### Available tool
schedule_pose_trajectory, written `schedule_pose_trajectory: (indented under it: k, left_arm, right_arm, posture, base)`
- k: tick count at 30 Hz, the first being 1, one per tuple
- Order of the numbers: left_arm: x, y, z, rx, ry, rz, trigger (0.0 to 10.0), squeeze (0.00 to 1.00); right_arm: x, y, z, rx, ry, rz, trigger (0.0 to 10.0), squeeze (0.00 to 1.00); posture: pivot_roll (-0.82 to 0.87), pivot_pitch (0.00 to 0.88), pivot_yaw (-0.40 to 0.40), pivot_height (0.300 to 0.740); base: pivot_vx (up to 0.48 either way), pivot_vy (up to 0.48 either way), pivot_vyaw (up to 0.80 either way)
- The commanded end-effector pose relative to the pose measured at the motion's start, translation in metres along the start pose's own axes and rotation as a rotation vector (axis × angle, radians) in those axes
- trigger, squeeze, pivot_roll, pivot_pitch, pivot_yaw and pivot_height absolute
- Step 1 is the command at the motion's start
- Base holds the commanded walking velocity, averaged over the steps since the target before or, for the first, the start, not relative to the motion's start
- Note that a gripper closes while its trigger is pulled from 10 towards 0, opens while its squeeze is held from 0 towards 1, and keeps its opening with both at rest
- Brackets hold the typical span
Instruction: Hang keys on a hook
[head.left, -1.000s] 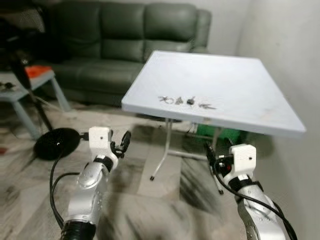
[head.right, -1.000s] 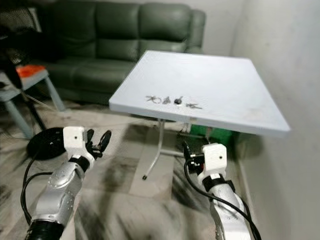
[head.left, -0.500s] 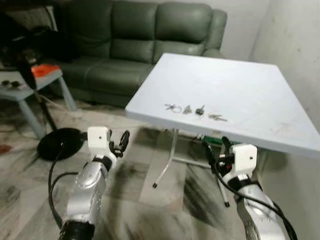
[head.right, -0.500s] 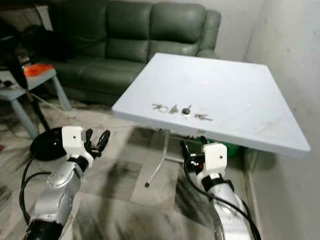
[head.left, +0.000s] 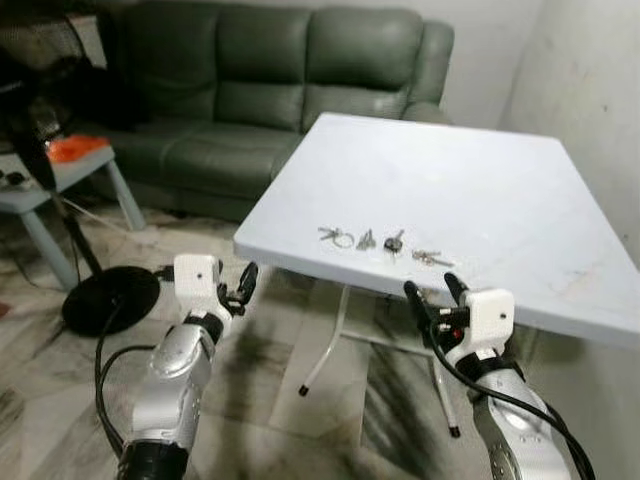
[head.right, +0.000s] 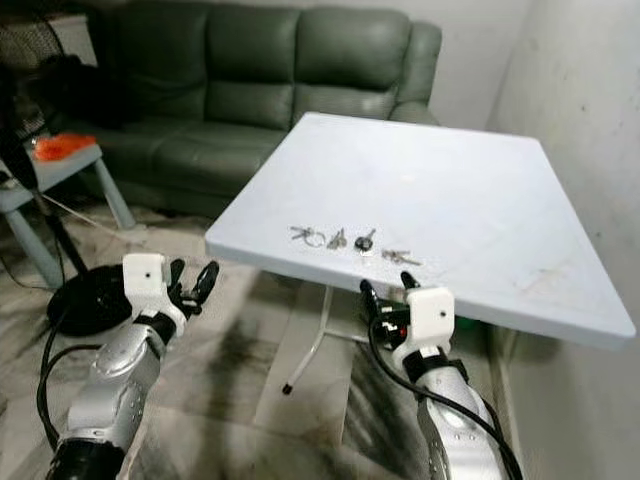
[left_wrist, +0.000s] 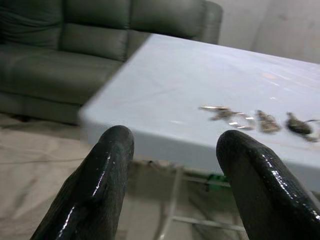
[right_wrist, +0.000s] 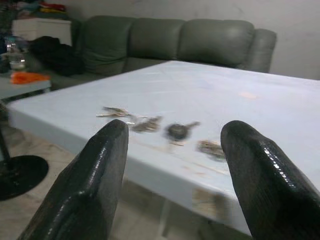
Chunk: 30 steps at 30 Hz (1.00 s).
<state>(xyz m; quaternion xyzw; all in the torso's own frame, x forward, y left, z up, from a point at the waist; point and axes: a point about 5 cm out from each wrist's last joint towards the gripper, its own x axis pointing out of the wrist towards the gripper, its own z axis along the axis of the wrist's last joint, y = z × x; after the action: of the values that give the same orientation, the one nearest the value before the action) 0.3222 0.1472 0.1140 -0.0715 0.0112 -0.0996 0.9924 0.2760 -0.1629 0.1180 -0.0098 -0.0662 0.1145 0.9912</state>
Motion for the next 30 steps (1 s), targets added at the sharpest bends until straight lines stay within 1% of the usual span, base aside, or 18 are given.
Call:
schedule_pose_trajectory:
  k: [1,25,28,30]
  left_arm:
    - [0.0024,-0.0076,0.0017,0.007,-0.004,-0.022,10.0,0.0]
    - [0.0027,-0.0087,0.0025,0.007,-0.013,-0.022,10.0,0.0]
    - [0.0022,-0.0096,0.0023,0.002,-0.015,-0.017,10.0,0.0]
    - [0.002,-0.0102,0.0021,-0.021,-0.026,-0.009,10.0,0.0]
  right_arm:
    - [-0.0013,-0.008,0.0018,-0.003,-0.003,-0.027,10.0,0.0]
    - [0.0011,-0.0076,0.0019,-0.005,0.0,-0.013,10.0,0.0]
    - [0.0019,-0.0074,0.0019,-0.006,0.001,-0.008,10.0,0.0]
    - [0.0021,-0.0072,0.0019,-0.007,0.002,-0.006,10.0,0.0]
  posture:
    - [0.0,0.015,-0.002,0.74]
    - [0.01,0.013,-0.011,0.74]
    - [0.01,0.012,-0.011,0.74]
    - [0.01,0.011,-0.011,0.74]
  base:
    - [0.345,0.0,0.0]
    - [0.344,0.0,0.0]
    - [0.302,0.0,0.0]
    - [0.0,0.0,0.0]
